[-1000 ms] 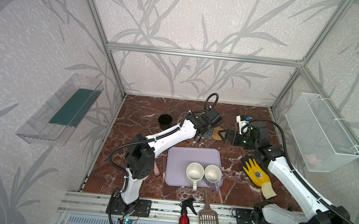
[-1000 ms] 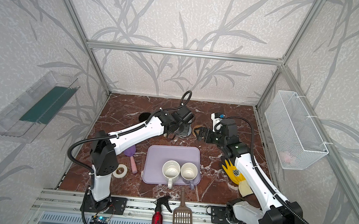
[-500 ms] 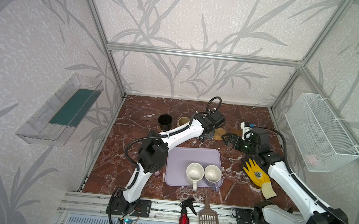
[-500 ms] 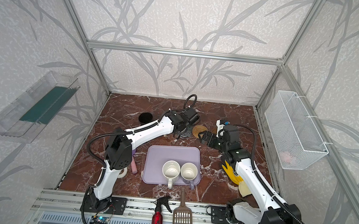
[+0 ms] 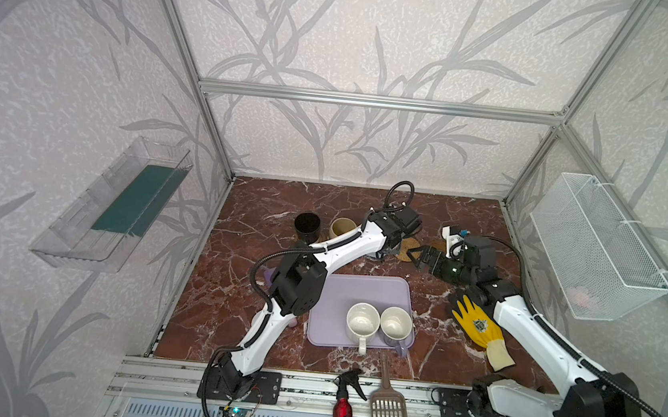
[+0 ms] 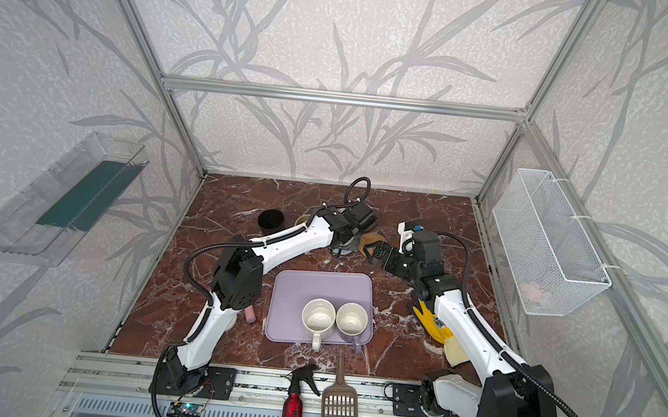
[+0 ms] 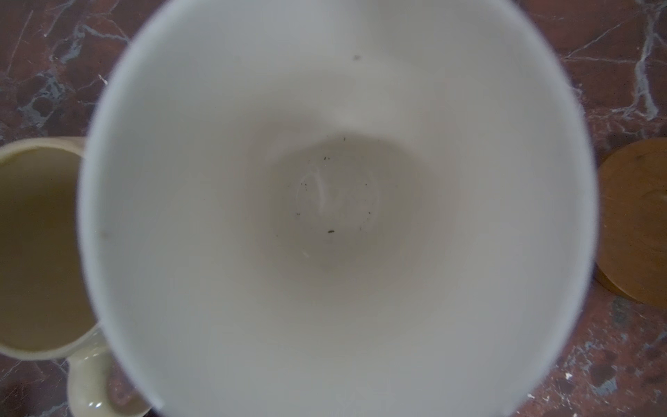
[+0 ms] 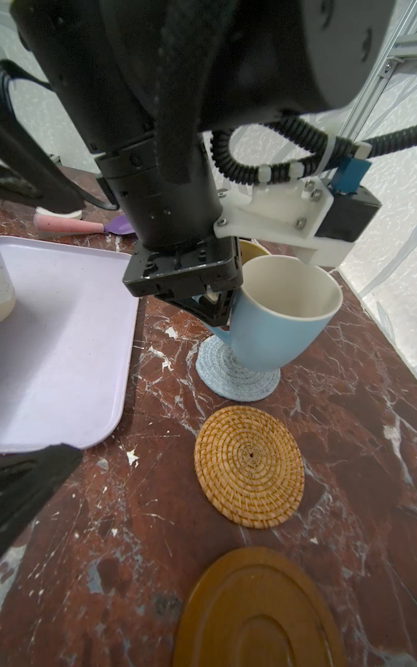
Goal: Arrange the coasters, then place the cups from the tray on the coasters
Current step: 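Carry the light blue mug over the grey knitted coaster while right gripper withdraws, then lower the light blue mug onto the grey knitted coaster and open left gripper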
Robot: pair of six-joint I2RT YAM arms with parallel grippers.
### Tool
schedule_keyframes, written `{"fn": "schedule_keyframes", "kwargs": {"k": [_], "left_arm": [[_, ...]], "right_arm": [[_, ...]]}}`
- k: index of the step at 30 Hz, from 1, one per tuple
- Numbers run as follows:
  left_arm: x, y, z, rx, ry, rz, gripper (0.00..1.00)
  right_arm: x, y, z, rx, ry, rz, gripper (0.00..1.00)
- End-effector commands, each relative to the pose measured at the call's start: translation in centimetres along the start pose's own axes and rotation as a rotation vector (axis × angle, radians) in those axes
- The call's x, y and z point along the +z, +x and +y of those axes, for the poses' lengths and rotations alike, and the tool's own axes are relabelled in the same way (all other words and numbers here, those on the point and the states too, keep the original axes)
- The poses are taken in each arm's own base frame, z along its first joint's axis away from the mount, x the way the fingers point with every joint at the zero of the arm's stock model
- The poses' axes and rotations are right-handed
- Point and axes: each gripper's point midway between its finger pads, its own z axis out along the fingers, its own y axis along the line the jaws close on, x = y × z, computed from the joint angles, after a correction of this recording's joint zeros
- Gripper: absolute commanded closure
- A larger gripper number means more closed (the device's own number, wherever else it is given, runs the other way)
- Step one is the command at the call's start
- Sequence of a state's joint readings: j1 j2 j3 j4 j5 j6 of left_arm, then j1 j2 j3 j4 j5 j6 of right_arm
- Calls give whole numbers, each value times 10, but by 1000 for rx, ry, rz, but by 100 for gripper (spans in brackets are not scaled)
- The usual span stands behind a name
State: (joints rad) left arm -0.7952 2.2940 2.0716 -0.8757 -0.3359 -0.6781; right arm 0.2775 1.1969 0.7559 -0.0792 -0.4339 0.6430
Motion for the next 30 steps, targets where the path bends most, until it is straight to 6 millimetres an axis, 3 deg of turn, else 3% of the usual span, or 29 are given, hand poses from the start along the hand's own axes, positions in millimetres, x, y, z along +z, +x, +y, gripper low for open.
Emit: {"fn": "schedule_keyframes", "kwargs": {"k": [1, 8, 21, 26, 30], "left_arm": [[-8, -24, 3, -67, -4, -67, 100], [3, -20, 8, -65, -43, -49, 100], [23, 1, 1, -81, -11, 30, 100], [21, 3, 4, -93, -17, 46, 100], [20, 6, 4, -98, -16, 57, 87]], "right_arm": [[0, -8, 14, -10, -56, -9, 0], [0, -1, 5, -6, -29, -1, 0], [-6, -1, 2, -13, -15, -29, 0], [-12, -2, 4, -17, -15, -45, 0], [-12, -3, 4, -20, -15, -50, 0]]}}
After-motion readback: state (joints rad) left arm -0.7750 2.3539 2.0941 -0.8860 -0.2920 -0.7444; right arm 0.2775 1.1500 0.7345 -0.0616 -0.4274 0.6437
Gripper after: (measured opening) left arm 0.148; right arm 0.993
